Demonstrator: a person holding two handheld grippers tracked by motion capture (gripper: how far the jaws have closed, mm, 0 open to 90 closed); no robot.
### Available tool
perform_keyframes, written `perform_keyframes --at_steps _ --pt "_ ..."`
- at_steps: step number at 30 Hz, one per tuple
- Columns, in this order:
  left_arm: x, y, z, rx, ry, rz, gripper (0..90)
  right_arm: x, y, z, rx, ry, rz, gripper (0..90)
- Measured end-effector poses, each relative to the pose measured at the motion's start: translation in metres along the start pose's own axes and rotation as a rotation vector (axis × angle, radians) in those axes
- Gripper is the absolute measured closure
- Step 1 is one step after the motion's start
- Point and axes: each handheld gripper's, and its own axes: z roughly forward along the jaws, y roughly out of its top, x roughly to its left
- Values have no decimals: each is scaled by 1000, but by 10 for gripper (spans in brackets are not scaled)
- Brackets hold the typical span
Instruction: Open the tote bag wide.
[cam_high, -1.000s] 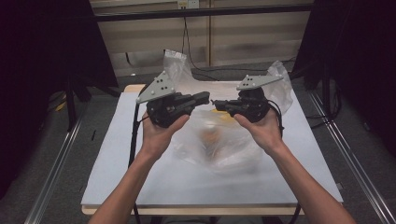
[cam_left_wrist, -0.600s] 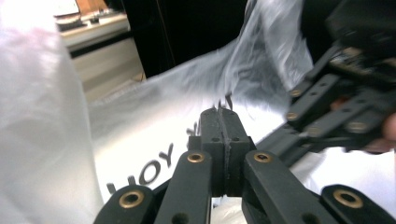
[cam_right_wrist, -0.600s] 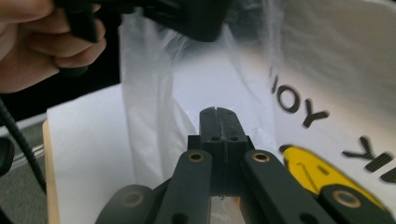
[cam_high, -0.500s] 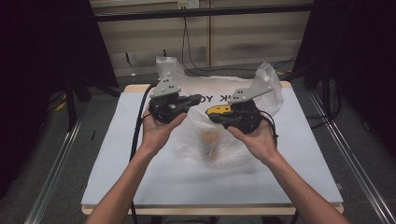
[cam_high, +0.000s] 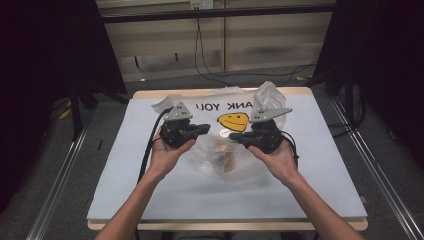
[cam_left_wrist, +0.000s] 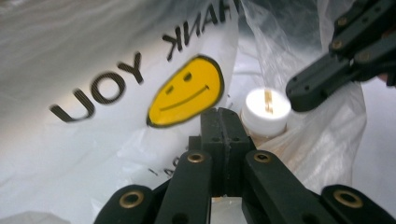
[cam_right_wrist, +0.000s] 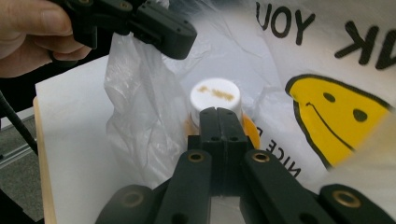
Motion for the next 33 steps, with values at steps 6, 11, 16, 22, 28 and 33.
perform_keyframes --at_steps 6,11,16,22,28,33 --pt "4 -21 16 39 -32 -37 900 -4 -20 6 32 2 32 900" --pt "5 -39 26 78 -46 -59 900 -12 -35 7 50 -6 59 900" --pt "2 -59 39 124 -68 -80 900 -29 -64 12 88 -40 88 900" --pt "3 -76 51 171 -80 -81 900 -39 -87 21 128 -45 128 900" --pt "6 -95 56 196 -90 -100 900 -47 -98 23 159 -53 139 900" --pt "9 -104 61 234 -99 -103 900 -49 -108 29 199 -47 134 900"
